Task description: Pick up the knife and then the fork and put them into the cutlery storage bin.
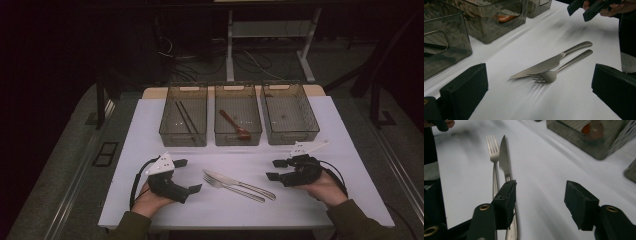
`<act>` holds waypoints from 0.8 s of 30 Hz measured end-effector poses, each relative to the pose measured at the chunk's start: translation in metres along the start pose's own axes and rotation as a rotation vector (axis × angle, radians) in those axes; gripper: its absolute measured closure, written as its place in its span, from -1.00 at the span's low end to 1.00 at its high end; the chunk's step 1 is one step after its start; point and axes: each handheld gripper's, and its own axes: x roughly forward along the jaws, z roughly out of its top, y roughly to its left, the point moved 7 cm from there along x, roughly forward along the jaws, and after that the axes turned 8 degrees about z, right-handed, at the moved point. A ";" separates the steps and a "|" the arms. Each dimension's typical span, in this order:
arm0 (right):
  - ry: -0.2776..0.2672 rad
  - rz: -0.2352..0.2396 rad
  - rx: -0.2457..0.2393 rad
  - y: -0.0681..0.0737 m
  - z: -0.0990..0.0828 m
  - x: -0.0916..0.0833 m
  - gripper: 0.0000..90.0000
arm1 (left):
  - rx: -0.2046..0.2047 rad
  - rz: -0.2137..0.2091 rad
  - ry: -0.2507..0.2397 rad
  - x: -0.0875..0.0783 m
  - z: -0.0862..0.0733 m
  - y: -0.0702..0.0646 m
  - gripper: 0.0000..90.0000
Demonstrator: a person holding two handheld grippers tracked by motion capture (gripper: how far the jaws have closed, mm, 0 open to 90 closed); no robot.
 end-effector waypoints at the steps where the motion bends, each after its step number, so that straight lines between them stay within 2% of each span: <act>1: 0.006 -0.003 -0.001 0.000 0.000 0.000 -0.06 | 0.000 0.001 0.000 0.000 0.000 0.000 -1.00; 6: 0.038 0.001 -0.014 0.001 0.000 0.003 -0.03 | 0.001 0.003 0.002 0.000 0.000 0.000 -1.00; 13: 0.073 -0.004 -0.001 0.003 0.002 0.006 0.01 | 0.002 0.004 0.006 0.000 -0.001 0.000 -1.00; 19: 0.117 0.020 0.007 0.006 0.005 0.012 0.09 | 0.003 0.002 0.011 0.001 -0.001 -0.001 -1.00; 24: 0.159 0.043 -0.027 0.010 0.007 0.020 0.15 | 0.004 0.001 0.014 0.002 -0.002 -0.001 -1.00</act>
